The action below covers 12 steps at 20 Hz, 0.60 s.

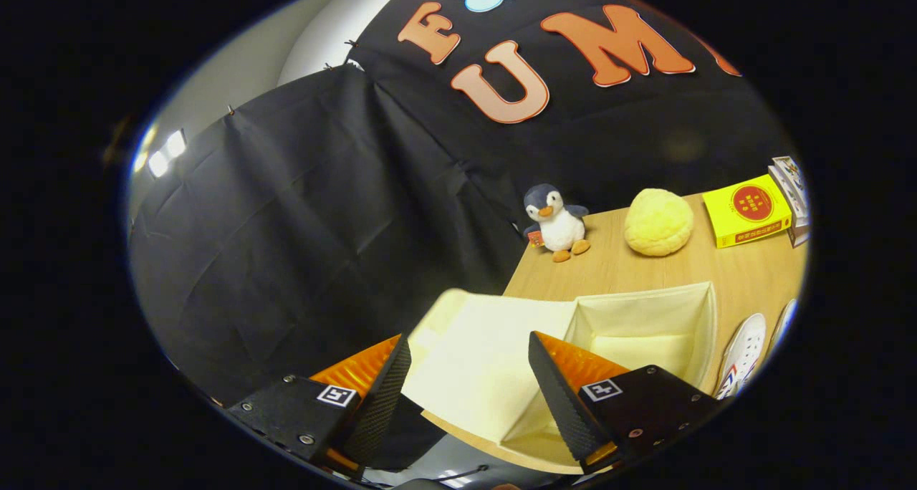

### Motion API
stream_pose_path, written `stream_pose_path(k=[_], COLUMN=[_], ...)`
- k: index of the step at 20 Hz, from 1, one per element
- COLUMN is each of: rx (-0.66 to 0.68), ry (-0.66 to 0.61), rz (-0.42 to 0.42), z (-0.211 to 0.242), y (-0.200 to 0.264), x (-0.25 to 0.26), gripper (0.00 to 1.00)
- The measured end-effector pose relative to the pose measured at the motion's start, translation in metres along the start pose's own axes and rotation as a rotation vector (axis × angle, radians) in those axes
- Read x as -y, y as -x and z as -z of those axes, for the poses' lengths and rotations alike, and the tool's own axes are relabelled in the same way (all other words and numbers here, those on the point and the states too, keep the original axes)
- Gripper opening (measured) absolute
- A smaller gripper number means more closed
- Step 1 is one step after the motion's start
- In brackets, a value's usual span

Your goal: Open the storage box then place both shoes into the box .Put the left shoe in first, then the right shoe, with the right side of both shoes facing outward in a uniform manner.

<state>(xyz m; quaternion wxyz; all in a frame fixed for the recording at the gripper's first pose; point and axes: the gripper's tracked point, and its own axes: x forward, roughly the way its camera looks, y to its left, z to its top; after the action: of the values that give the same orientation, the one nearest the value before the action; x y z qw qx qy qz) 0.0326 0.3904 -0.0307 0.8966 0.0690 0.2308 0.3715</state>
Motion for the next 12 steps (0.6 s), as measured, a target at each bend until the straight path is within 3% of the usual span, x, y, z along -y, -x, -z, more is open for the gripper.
stream_pose_path(k=[4, 12], rx=[0.05, 0.085], ry=[0.072, 0.07], rz=[0.089, 0.293], z=[-0.009, -0.005], y=[0.019, 0.072], x=[0.038, 0.146], gripper=[0.98, 0.98])
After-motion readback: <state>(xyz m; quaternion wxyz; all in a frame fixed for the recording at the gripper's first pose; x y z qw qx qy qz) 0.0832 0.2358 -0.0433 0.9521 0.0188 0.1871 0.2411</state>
